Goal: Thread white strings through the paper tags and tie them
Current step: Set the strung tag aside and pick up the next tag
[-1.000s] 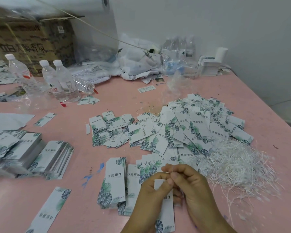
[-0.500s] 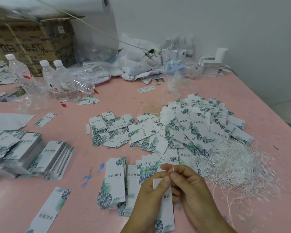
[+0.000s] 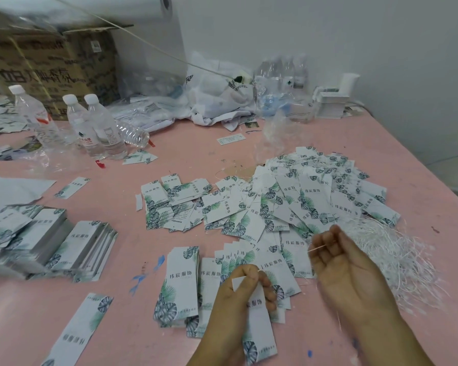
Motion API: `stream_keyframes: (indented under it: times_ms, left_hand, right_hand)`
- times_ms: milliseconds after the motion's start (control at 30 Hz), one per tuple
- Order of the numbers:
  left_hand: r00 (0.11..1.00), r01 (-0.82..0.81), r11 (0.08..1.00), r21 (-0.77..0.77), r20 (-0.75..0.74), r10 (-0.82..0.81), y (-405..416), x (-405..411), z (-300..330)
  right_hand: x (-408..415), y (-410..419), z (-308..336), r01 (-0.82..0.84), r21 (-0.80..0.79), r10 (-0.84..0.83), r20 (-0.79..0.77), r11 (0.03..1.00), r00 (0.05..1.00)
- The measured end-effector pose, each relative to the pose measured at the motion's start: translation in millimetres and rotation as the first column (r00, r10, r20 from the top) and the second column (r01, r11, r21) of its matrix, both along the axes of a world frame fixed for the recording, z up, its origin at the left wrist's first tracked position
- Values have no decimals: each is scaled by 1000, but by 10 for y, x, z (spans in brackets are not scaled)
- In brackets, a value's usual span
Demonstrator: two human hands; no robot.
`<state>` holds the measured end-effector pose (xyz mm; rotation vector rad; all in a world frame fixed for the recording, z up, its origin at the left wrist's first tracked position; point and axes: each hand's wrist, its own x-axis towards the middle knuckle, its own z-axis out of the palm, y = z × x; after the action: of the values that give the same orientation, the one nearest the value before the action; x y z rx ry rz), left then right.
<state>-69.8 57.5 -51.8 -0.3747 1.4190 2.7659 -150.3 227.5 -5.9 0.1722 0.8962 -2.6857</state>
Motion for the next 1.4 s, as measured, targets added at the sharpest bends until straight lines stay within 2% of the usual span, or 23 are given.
stream_keyframes:
  times_ms: [133, 267, 400, 433, 500, 533, 567, 600, 633, 667, 700, 733, 767, 800, 833, 900, 967, 1033, 1100, 1200, 1400]
  left_hand:
    - [1000, 5, 1000, 12, -19, -5, 50, -4, 1]
    - [998, -53, 997, 56, -18, 54, 11, -15, 19]
    - [997, -78, 991, 107, -9, 79, -11, -9, 38]
    - [996, -83, 990, 110, -6, 84, -8, -5, 47]
    - [996, -93, 990, 105, -4, 94, -6, -2, 56]
    - [995, -97, 990, 99, -2, 97, -9, -4, 54]
    - [995, -100, 991, 89, 3, 100, -14, -3, 55]
    - [995, -102, 992, 74, 7, 102, -19, 1, 55]
    - [995, -99, 993, 59, 10, 99, -18, 5, 53]
    - [996, -94, 995, 43, 11, 93, -17, 7, 50]
    - [996, -89, 996, 27, 11, 89, -16, 9, 46]
    - [997, -82, 997, 9, 11, 82, -13, 11, 40]
    - [997, -74, 997, -6, 13, 74, -11, 15, 33]
    - [998, -62, 998, -21, 14, 63, -8, 17, 24]
    - [999, -51, 998, -37, 10, 51, -5, 20, 20]
    - [999, -35, 997, -75, -1, 35, 0, 24, 20]
    - [1000, -27, 993, -114, -12, 25, 2, 29, 22]
    - [1000, -13, 990, -140, -5, 13, 9, 33, 30]
    - [1000, -2, 988, -152, -5, 1, 7, 44, 44]
    - [1000, -8, 990, -137, 9, 9, 0, 49, 77]
    - [999, -17, 987, -160, 48, 25, -5, 60, 109]
  right_hand:
    - [-46, 80, -39, 46, 63, -47, 7, 997, 999]
    - [-41, 56, -112, 98, 356, -99, -14, 929, 995]
    - [-66, 152, -132, 164, 520, -172, -33, 838, 984]
    - [-76, 179, -122, 165, 527, -175, -31, 834, 984]
    - [-94, 222, -96, 161, 428, -182, 9, 889, 983]
    - [-95, 248, -87, 174, 441, -189, -10, 880, 982]
    - [-85, 276, -73, 196, 564, -180, -85, 802, 980]
    - [-68, 301, -61, 222, 758, -121, -187, 613, 975]
    - [-55, 320, -47, 254, 903, -13, -266, 347, 964]
    - [-33, 326, -34, 291, 954, 93, -297, 70, 950]
    - [-6, 309, -8, 317, 936, 148, -295, -153, 944]
    - [24, 292, 12, 334, 897, 154, -301, -289, 941]
    - [65, 261, 33, 357, 867, 133, -331, -348, 934]
    - [101, 218, 37, 413, 843, 129, -393, -345, 910]
    - [142, 165, 36, 491, 831, 133, -473, -260, 871]
    - [234, 24, 3, 570, 820, 176, -568, 41, 804]
    - [326, -126, -76, 518, 815, 346, -580, 261, 738]
    - [377, -252, -153, 428, 829, 478, -557, 359, 678]
    - [398, -338, -197, 400, 820, 523, -570, 409, 634]
    - [391, -373, -224, 432, 797, 548, -605, 423, 578]
    - [382, -357, -263, 523, 768, 481, -639, 369, 600]
